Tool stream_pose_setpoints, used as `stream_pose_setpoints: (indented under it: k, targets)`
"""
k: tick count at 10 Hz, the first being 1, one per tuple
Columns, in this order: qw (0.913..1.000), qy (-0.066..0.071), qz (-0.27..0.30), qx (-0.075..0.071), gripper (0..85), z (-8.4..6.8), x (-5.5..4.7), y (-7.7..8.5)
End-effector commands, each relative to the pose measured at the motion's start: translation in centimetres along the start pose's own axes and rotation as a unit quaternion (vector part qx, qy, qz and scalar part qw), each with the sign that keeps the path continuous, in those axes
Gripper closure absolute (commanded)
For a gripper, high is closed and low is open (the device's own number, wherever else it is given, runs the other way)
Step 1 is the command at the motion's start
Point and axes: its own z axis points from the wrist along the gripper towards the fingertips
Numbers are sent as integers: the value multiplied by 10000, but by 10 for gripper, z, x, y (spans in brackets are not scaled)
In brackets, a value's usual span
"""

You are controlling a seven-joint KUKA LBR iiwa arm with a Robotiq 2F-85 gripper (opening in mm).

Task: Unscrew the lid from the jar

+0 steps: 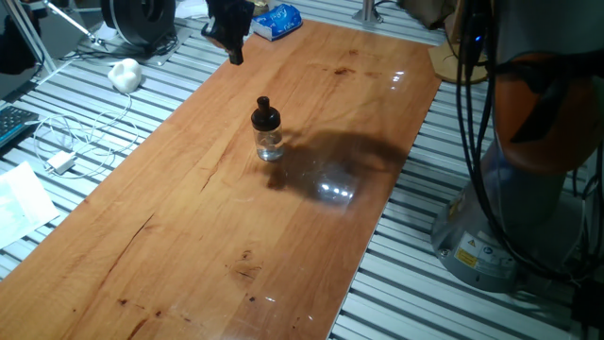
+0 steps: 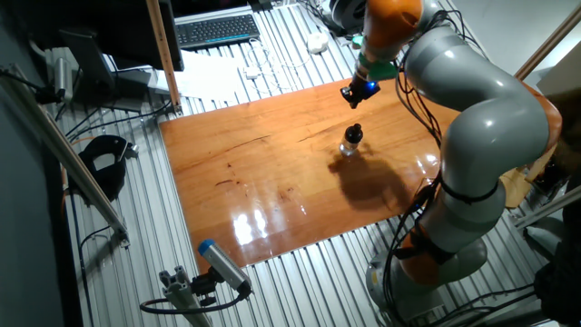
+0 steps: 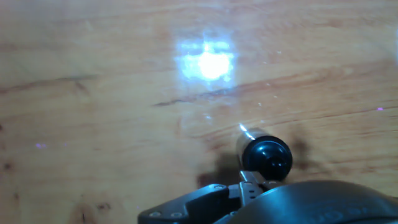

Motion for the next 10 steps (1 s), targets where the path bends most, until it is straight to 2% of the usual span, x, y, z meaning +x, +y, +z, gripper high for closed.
stream_pose_setpoints:
  k: [1,2,3,4,5,6,8,9,10]
  targets:
    - [9999,32,27,134,850,0,0,0]
    - [9995,-19,71,294,510,0,0,0]
    - [9985,-137,182,496,340,2,-1,-2]
    - [9980,-144,275,556,170,8,-3,-8]
    - [9977,-177,312,570,170,16,-4,-14]
    - [9980,-203,226,562,0,24,-6,-21]
    - [9988,-141,134,458,0,41,-9,-37]
    - [9979,-14,534,355,0,46,-9,-43]
    - [9960,83,814,373,0,49,-9,-48]
